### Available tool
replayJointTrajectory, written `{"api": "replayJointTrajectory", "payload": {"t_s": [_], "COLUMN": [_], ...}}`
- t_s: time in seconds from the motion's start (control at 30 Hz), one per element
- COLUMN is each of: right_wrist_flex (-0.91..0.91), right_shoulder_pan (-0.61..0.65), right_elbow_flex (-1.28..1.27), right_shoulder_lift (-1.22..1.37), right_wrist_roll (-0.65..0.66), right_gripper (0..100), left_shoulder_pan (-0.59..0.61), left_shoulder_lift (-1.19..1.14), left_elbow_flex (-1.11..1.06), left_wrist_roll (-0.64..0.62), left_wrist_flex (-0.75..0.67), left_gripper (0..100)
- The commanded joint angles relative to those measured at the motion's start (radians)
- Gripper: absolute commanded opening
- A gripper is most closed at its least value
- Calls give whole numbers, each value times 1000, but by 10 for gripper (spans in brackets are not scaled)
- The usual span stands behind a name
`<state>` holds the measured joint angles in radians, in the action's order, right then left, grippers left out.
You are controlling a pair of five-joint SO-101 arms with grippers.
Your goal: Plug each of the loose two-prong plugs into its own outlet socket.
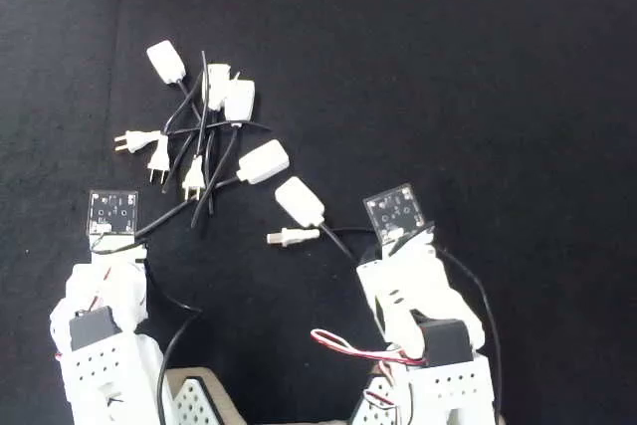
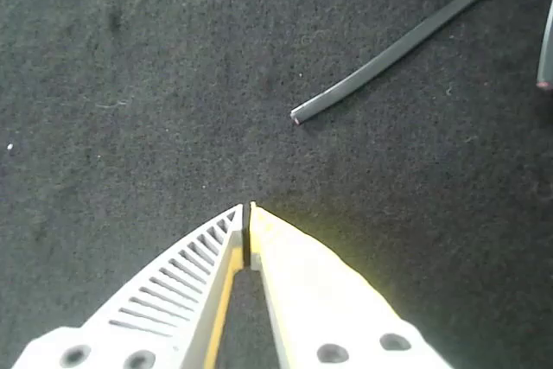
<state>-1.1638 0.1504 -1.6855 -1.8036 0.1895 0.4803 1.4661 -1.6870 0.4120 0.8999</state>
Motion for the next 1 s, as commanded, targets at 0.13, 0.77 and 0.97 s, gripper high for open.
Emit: {"api": "replayJointTrajectory", "payload": {"t_s": [0.13, 0.77, 0.97], "right_wrist_flex": [-2, -2, -2], "right_shoulder_pan": [9, 9, 9], "right_elbow_flex": [-1, -1, -1], "right_shoulder_lift": [-28, -28, -28], "right_wrist_roll": [-5, -5, -5], "right_gripper": [14, 14, 14], "left_shoulder_pan": [-4, -4, -4], "left_shoulder_lift": [8, 8, 8], "left_elbow_flex": [-12, -12, -12], "left_wrist_roll": [-5, -5, -5], "left_wrist_flex": [-23, -23, -23], "left_gripper": [30, 30, 30]}}
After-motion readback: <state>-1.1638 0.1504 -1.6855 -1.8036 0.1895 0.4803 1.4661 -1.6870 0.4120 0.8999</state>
